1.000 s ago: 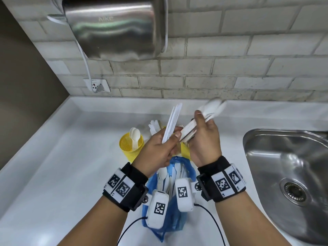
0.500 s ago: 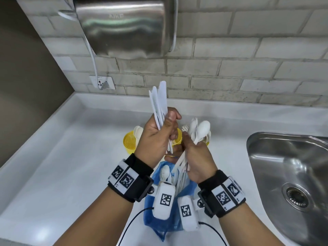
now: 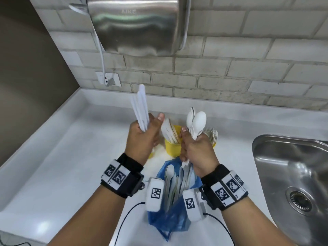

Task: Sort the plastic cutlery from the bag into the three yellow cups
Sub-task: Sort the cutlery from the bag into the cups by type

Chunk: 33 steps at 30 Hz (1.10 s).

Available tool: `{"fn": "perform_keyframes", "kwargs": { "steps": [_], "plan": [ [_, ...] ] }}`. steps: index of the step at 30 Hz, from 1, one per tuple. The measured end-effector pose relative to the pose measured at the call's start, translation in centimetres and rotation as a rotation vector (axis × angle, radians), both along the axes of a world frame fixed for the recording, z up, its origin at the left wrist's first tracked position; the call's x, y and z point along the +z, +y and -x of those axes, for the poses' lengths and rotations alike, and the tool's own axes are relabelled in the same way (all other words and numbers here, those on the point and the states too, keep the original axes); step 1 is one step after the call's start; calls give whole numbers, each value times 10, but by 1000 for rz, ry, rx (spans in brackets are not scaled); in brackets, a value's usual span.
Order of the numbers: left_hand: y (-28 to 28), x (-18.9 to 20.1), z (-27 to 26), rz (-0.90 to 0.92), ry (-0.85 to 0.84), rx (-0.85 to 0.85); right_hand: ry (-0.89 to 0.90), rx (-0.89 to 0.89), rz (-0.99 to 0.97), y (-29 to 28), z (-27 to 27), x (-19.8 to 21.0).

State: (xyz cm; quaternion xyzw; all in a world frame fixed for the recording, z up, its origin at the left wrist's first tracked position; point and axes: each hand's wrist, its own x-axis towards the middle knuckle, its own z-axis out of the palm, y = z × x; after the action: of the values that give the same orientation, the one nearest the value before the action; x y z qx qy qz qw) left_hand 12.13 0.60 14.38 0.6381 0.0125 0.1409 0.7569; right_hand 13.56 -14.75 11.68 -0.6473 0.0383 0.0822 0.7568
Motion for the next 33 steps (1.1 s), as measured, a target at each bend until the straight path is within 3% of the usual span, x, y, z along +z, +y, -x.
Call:
{"fn": "perform_keyframes", "kwargs": {
  "steps": [3,6,11,13,17,23,33],
  "plan": [
    [45,-11,-7,-53,117,223,-27,0,74,12,-7,-1],
    [90,-36,-14,-237,296,360,-30,34,62,32,-12,5],
    [125,-69,-21,-632,429,313,-56,120,14,77,-21,11],
    [129,-77,-24,-710,471,251,-40,115,11,94,-28,7],
    [135,-88,-28,-714,549,156,-108,96,47,123,-38,-2],
    [127,-93,-27,-706,524,25,-157,9,252,149,-49,-17],
    [117,-95,-30,-593,541,-9,-188,12,292,164,-58,-48]
  ]
}}
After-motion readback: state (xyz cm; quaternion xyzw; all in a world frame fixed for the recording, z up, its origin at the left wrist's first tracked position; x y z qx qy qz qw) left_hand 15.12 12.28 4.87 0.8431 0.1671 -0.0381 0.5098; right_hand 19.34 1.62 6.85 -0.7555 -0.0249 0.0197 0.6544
